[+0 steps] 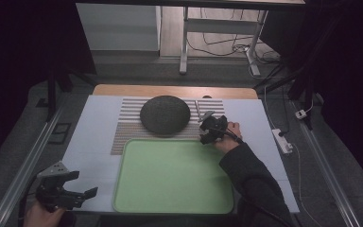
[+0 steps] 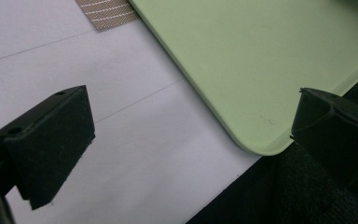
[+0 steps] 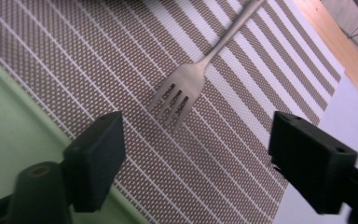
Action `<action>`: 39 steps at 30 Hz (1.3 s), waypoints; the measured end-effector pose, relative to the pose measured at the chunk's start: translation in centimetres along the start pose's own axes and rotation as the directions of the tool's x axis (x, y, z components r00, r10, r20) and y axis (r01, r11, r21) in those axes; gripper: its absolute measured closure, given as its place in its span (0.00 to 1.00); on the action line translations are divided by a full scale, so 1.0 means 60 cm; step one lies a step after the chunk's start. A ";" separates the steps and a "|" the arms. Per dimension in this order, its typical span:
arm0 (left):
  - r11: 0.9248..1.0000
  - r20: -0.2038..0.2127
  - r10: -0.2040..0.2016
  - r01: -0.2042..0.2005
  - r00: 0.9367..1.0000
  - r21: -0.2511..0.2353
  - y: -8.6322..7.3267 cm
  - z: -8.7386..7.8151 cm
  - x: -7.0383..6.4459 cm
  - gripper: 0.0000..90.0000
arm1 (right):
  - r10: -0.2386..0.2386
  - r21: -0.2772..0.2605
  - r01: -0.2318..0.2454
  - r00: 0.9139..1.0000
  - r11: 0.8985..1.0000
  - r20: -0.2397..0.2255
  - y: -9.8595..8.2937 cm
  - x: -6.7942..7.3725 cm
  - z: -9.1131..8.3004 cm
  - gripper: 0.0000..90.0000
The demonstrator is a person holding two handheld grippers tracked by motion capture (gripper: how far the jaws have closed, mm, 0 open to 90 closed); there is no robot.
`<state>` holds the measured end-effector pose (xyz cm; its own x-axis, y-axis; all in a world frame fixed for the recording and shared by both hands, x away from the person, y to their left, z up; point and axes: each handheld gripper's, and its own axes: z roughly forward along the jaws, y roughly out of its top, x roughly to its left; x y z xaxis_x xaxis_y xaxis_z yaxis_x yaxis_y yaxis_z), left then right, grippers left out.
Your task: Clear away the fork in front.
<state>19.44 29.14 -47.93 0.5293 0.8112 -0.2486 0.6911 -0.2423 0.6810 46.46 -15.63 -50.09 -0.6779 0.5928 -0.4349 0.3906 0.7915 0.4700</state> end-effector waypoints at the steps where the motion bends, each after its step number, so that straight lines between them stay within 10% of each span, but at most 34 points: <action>1: 1.000 0.000 0.000 0.000 1.000 0.000 0.000 0.000 0.000 0.00 | 0.000 0.000 0.000 1.000 1.000 0.000 0.000 0.000 0.000 0.22; 4: 1.000 -0.001 -0.002 0.002 1.000 0.000 0.000 0.000 0.000 0.00 | -0.102 0.030 0.102 0.995 0.994 0.012 0.007 0.010 0.008 0.37; 19: 1.000 -0.001 -0.003 0.003 1.000 0.003 0.000 0.000 0.000 0.00 | -0.262 0.046 0.260 0.965 0.964 0.028 0.017 0.029 0.017 0.81; 24: 1.000 -0.001 -0.003 0.003 1.000 0.003 0.000 0.000 0.000 0.00 | -0.349 0.062 0.345 0.934 0.937 0.074 0.018 0.034 0.012 0.99; 39: 1.000 -0.028 0.007 -0.007 1.000 -0.011 -0.001 -0.002 -0.004 0.00 | -0.197 -0.036 0.199 0.979 0.979 0.057 0.011 0.013 -0.029 1.00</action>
<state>19.22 29.03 -47.79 0.5203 0.8240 -0.2244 0.6818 -0.2425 0.6902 45.07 -14.92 -48.78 -0.7048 0.4325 -0.5623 0.2249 0.8880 0.4012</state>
